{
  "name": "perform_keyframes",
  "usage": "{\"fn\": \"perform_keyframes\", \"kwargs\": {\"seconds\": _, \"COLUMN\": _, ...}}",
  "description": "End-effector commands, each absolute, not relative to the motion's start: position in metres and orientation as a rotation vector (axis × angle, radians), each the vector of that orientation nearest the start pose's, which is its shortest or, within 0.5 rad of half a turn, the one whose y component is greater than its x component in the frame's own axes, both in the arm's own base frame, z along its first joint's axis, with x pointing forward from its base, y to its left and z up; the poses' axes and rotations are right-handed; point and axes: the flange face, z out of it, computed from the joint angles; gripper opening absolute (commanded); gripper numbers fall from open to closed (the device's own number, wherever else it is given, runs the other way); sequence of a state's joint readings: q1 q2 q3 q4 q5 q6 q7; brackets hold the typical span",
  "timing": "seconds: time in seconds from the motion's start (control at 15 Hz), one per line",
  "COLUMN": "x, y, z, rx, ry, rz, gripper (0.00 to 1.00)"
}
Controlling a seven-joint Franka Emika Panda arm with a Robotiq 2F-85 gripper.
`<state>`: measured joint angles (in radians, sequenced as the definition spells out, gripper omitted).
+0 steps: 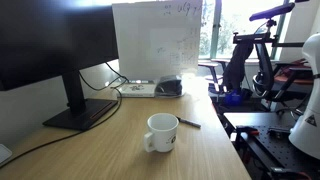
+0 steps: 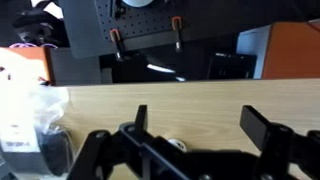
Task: Put the pen in the cup
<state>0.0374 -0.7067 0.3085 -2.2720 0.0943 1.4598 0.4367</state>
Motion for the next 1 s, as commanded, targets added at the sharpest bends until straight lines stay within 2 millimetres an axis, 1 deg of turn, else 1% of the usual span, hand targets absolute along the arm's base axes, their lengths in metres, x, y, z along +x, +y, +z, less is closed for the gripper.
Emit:
{"fn": "perform_keyframes", "kwargs": {"seconds": 0.0, "x": 0.295, "y": 0.147, "z": 0.582, "rx": -3.27, "ry": 0.279, "rz": 0.141, "gripper": 1.0}}
{"fn": "perform_keyframes", "kwargs": {"seconds": 0.27, "x": 0.295, "y": 0.147, "z": 0.582, "rx": -3.27, "ry": 0.279, "rz": 0.141, "gripper": 1.0}}
{"fn": "perform_keyframes", "kwargs": {"seconds": 0.4, "x": 0.312, "y": 0.132, "z": 0.573, "rx": -3.259, "ry": 0.538, "rz": 0.105, "gripper": 1.0}}
{"fn": "perform_keyframes", "kwargs": {"seconds": 0.47, "x": 0.324, "y": 0.119, "z": 0.564, "rx": -3.237, "ry": 0.624, "rz": 0.087, "gripper": 1.0}}
{"fn": "perform_keyframes", "kwargs": {"seconds": 0.53, "x": 0.337, "y": 0.106, "z": 0.553, "rx": -3.216, "ry": 0.716, "rz": 0.063, "gripper": 1.0}}
{"fn": "perform_keyframes", "kwargs": {"seconds": 0.67, "x": 0.368, "y": 0.07, "z": 0.521, "rx": -3.15, "ry": 0.898, "rz": 0.03, "gripper": 1.0}}
{"fn": "perform_keyframes", "kwargs": {"seconds": 0.8, "x": 0.393, "y": 0.032, "z": 0.483, "rx": -3.07, "ry": 1.074, "rz": 0.032, "gripper": 1.0}}
{"fn": "perform_keyframes", "kwargs": {"seconds": 0.93, "x": 0.412, "y": -0.003, "z": 0.442, "rx": -2.996, "ry": 1.233, "rz": 0.074, "gripper": 1.0}}
